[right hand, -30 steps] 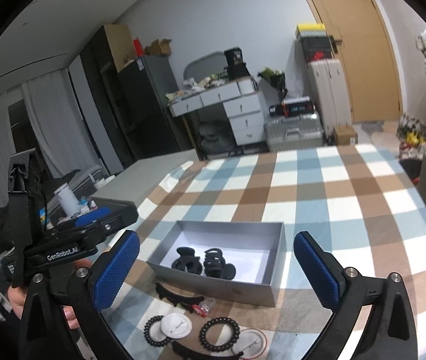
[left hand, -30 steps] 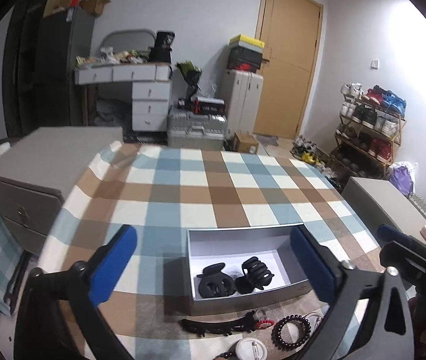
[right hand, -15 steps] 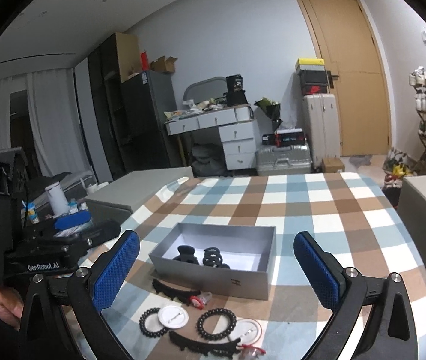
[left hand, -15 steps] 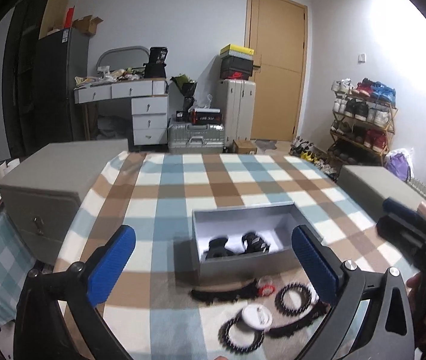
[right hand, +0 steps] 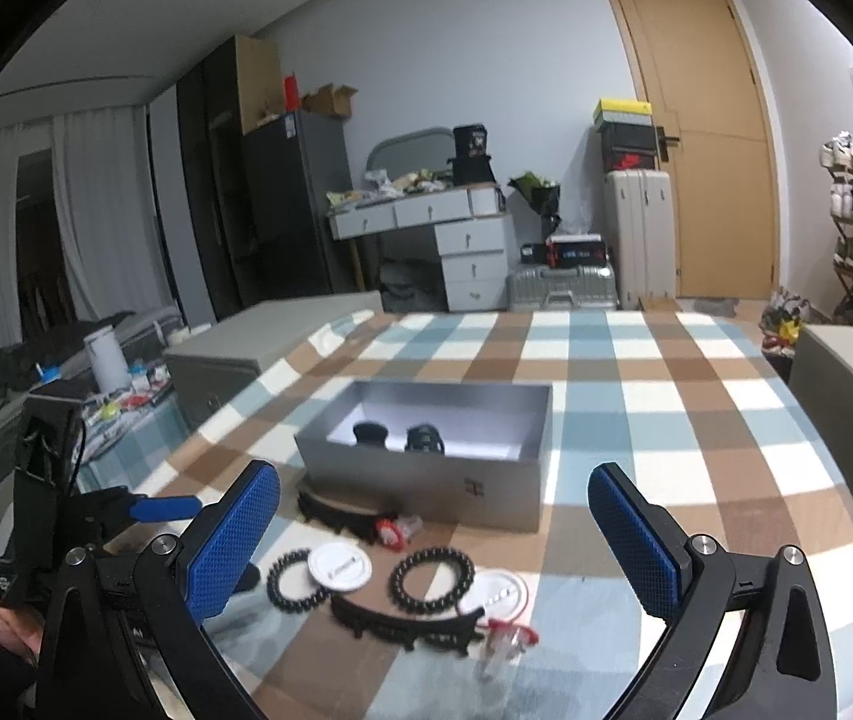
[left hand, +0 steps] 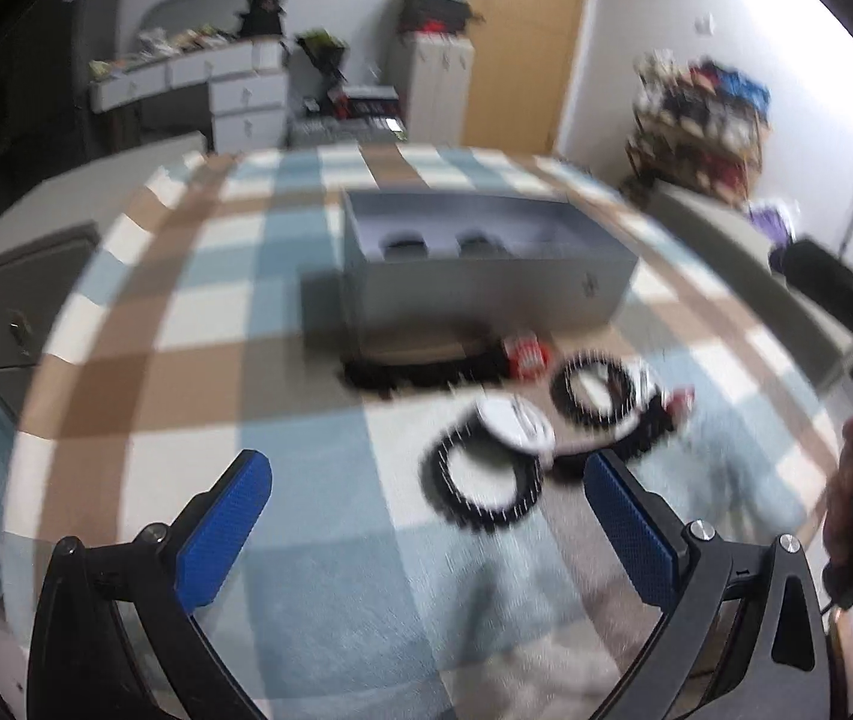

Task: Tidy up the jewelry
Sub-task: 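Withdraw both open tools from the grey box, then grasp the black coil bracelet with the left tool and lift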

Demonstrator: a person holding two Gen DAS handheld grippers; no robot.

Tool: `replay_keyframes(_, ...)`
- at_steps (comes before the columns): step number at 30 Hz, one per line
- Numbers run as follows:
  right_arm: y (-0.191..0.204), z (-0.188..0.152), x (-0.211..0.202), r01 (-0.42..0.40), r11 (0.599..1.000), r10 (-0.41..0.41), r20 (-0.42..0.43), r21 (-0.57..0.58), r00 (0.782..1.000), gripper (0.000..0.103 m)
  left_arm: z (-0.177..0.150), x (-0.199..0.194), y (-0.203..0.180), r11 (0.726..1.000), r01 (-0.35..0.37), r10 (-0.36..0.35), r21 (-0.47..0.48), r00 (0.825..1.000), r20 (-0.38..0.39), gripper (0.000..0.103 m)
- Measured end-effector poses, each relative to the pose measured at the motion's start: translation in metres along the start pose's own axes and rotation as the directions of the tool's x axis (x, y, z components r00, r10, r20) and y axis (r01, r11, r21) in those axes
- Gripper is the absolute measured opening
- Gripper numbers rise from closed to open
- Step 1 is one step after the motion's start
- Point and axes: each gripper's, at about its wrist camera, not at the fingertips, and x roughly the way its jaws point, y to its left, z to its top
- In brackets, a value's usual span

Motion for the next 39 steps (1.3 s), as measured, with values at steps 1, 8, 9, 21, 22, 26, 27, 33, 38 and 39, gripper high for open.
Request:
replay_keyframes(1, 0.000, -0.003, 0.002, -0.006, 1.000, 0.006, -0.013, 0.003, 1.000, 0.103, 0.000, 0.004, -0.004, 1.000, -0.006, 0.006, 0.018, 1.000, -0.021, 0.102)
replay_keyframes(8, -0.002, -0.020, 0.006, -0.004, 1.000, 0.006, -0.074, 0.016, 0.997, 0.103, 0.000, 0.013, -0.013, 0.998, -0.008, 0.012, 0.063, 0.997, -0.072, 0.102)
replay_keyframes(9, -0.003, -0.021, 0.006, -0.007, 1.000, 0.008, -0.078, 0.023, 0.997, 0.103, 0.000, 0.015, -0.012, 0.998, -0.005, 0.009, 0.063, 0.997, -0.078, 0.102)
replay_keyframes(21, -0.009, -0.025, 0.003, 0.001, 0.999, 0.003, -0.106, 0.041, 0.994, 0.103, -0.001, 0.027, -0.014, 0.994, 0.017, -0.002, 0.105, 0.990, -0.142, 0.093)
replay_keyframes(22, -0.009, -0.026, 0.003, -0.002, 0.999, 0.006, -0.109, 0.043, 0.994, 0.103, -0.001, 0.028, -0.015, 0.993, 0.018, -0.001, 0.115, 0.989, -0.147, 0.092)
replay_keyframes(26, -0.011, -0.026, 0.003, -0.002, 0.999, 0.007, -0.111, 0.047, 0.994, 0.103, -0.001, 0.027, -0.026, 0.986, 0.032, -0.007, 0.163, 0.988, -0.154, 0.083)
replay_keyframes(27, -0.011, -0.025, 0.003, 0.000, 0.999, 0.005, -0.111, 0.047, 0.994, 0.103, 0.000, 0.028, -0.027, 0.986, 0.036, -0.010, 0.166, 0.988, -0.156, 0.080)
replay_keyframes(33, -0.015, -0.026, 0.000, 0.004, 0.998, 0.002, -0.110, 0.056, 0.994, 0.103, 0.008, 0.029, -0.026, 0.981, 0.061, -0.031, 0.185, 0.986, -0.161, 0.044)
replay_keyframes(38, -0.019, -0.027, -0.002, 0.010, 0.997, -0.001, -0.121, 0.074, 0.993, 0.103, 0.006, 0.026, -0.028, 0.975, 0.079, -0.043, 0.206, 0.984, -0.172, 0.038)
replay_keyframes(39, -0.020, -0.027, -0.002, 0.009, 0.997, 0.001, -0.123, 0.078, 0.992, 0.103, 0.005, 0.026, -0.028, 0.975, 0.080, -0.044, 0.206, 0.984, -0.173, 0.038)
